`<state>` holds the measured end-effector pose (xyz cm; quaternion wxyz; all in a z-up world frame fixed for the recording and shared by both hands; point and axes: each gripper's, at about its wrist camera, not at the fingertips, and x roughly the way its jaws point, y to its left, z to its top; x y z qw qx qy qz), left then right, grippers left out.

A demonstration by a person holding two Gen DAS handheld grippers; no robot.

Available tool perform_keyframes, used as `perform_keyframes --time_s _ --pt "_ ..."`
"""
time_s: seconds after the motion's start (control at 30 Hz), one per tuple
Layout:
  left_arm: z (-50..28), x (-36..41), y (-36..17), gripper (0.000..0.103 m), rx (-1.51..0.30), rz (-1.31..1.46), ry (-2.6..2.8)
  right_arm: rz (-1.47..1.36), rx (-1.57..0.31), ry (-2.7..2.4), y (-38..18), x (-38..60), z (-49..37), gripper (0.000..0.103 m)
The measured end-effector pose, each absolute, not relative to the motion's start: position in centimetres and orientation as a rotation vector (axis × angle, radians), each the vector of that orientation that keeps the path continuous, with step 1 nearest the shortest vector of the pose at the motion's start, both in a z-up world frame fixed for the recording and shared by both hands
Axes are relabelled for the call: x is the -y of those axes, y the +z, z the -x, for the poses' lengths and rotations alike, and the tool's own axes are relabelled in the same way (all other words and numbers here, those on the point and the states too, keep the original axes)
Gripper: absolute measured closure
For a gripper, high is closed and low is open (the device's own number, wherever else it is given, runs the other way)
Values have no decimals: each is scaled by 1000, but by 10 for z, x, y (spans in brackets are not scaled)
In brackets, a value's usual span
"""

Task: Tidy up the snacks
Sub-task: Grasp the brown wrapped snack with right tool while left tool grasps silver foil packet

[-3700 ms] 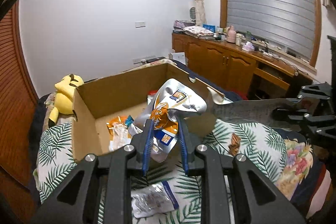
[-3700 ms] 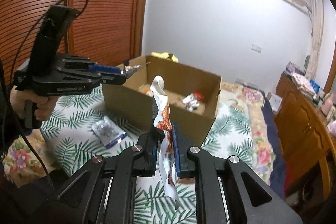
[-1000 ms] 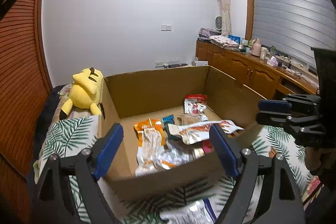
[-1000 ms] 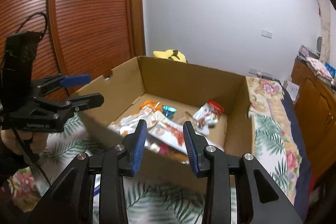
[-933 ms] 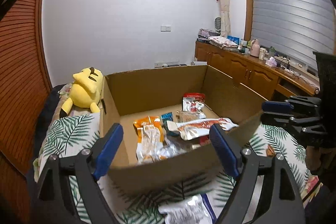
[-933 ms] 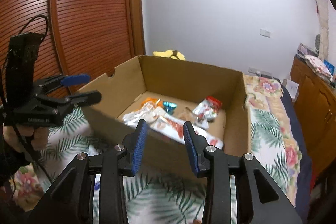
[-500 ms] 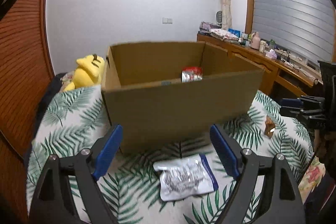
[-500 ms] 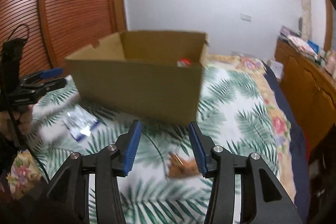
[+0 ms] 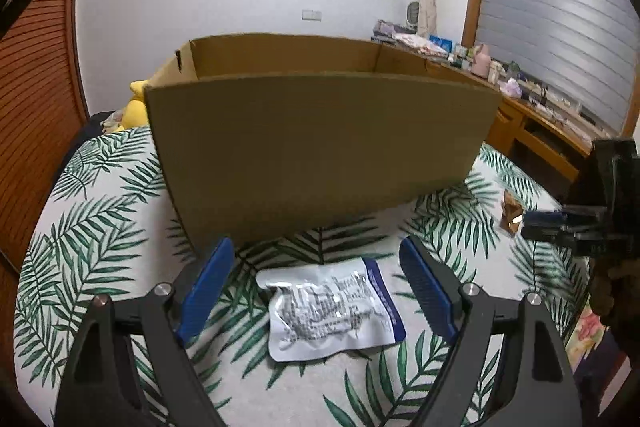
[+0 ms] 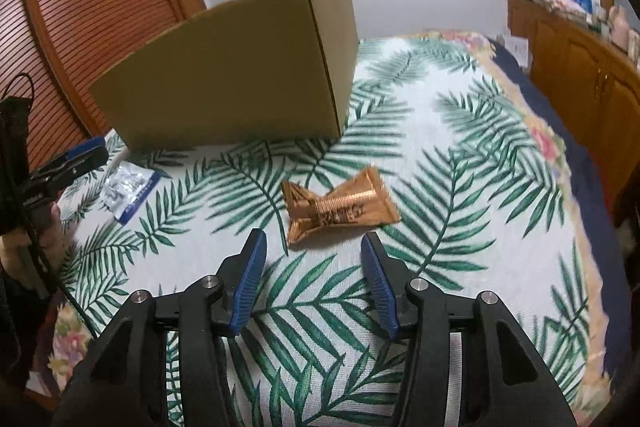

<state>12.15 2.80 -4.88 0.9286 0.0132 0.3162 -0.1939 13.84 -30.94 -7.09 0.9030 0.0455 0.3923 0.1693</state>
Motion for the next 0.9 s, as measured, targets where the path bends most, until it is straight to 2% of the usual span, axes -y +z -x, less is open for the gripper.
perform_keyframes --time_s 0.13,0.37,0.4,0.57,0.6,0.9 --pt "-122 -22 -52 18 -668 -47 -408 -120 -836 351 -66 308 -152 43" --pt "-125 -28 -54 18 -678 -18 -389 -82 -865 303 -67 302 -179 43" --pt "-126 -29 -54 18 -677 -13 -387 -64 -866 296 -68 300 -180 44" --pt "-127 -31 -56 18 -681 -4 -371 23 -847 258 -71 295 -178 65" --pt "-127 -31 -56 18 -683 -6 -368 36 -845 252 -71 295 -177 73" --pt "-132 -21 -60 18 -718 -66 -341 110 -829 206 -74 285 -177 75"
